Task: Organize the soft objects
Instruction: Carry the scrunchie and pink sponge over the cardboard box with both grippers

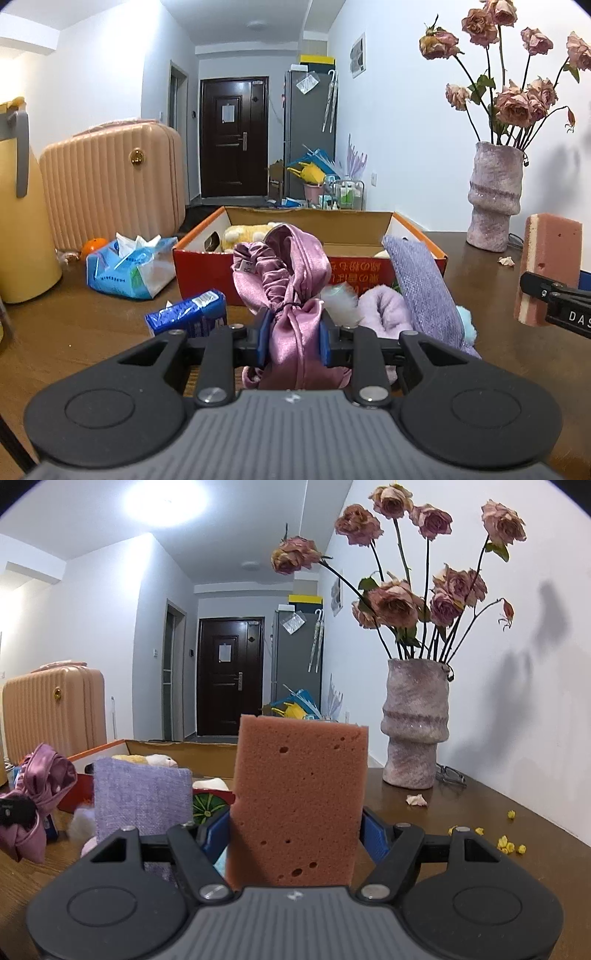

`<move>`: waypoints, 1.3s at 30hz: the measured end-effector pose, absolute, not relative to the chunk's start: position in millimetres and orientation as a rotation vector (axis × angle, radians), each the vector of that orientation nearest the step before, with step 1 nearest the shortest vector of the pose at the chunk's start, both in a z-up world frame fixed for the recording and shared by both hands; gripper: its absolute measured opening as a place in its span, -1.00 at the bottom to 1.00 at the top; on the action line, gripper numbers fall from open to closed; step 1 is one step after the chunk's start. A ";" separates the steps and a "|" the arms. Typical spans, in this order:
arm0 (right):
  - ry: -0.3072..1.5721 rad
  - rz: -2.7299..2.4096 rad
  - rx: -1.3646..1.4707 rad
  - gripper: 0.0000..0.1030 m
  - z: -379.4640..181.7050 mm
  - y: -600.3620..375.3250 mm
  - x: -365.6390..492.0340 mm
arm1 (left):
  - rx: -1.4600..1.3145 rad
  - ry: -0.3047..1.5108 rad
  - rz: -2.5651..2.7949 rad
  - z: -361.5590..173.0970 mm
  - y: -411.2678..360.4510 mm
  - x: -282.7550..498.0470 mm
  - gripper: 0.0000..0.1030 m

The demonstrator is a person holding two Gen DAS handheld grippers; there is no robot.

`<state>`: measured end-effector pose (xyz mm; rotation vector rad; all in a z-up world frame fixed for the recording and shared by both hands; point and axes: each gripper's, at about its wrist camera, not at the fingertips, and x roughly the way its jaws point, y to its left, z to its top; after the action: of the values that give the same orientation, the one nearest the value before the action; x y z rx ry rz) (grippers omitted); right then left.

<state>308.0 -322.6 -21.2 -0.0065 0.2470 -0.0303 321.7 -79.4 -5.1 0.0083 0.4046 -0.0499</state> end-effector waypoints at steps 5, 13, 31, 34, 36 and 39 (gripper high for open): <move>0.231 -0.023 0.006 0.38 -18.5 -318.1 310.5 | 0.014 0.381 -0.053 -1.2 -80.2 319.9 -0.49; 0.186 0.001 0.000 0.38 -12.0 -302.5 316.2 | 0.004 0.325 -0.046 10.1 -81.1 321.2 -0.49; 0.160 0.019 0.064 0.37 2.5 -281.4 360.7 | -0.049 0.276 -0.024 25.9 -83.7 357.1 -0.48; 0.162 0.013 0.079 0.37 4.0 -280.8 369.4 | -0.057 0.268 -0.017 27.7 -82.8 364.6 -0.48; 0.163 0.012 0.089 0.37 4.8 -280.4 375.1 | -0.062 0.264 -0.014 28.6 -82.6 370.0 -0.48; 0.164 0.013 0.101 0.37 6.6 -278.5 383.0 | -0.068 0.262 -0.007 29.5 -81.5 378.8 -0.48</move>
<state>383.0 -278.5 6.6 0.1005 0.1639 0.0135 378.8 -81.5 29.5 -0.0681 0.2615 -0.0071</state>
